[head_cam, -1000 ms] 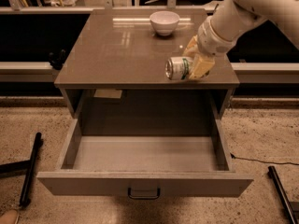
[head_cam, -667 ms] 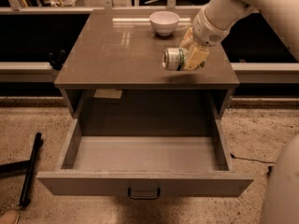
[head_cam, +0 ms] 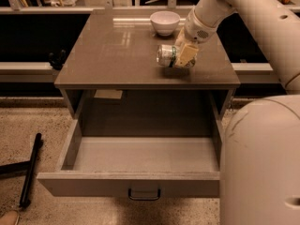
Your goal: Pick 7up can from top drawer and place on counter
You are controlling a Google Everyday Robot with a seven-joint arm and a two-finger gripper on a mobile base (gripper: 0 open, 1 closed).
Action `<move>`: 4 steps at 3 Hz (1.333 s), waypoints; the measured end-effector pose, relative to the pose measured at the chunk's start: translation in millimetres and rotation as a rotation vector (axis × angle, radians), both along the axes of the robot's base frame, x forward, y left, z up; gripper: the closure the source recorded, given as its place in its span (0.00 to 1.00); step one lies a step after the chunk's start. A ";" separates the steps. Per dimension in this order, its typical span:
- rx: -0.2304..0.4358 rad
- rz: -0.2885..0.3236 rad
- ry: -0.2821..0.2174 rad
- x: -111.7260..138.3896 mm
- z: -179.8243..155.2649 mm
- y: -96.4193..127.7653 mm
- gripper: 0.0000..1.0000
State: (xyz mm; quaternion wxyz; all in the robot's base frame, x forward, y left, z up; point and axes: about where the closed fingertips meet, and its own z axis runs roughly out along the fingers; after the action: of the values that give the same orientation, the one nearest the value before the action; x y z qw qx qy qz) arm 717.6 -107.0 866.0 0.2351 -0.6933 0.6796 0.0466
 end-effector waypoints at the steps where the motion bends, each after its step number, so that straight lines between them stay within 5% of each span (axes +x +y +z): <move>1: -0.004 -0.049 0.005 14.7 -9.7 -1.3 0.51; 2: -0.006 -0.083 0.006 25.7 -15.5 -2.6 0.20; 3: -0.006 -0.092 0.005 30.2 -15.8 -2.9 0.00; 4: 0.005 -0.093 0.000 31.8 -13.5 -2.9 0.00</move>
Offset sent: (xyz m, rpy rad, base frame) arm 0.0340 -0.0087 -0.0134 -0.0094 -0.0006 -0.1187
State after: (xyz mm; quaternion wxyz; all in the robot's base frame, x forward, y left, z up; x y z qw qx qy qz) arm 749.4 -109.9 852.5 0.2387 -0.6606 0.7108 0.0373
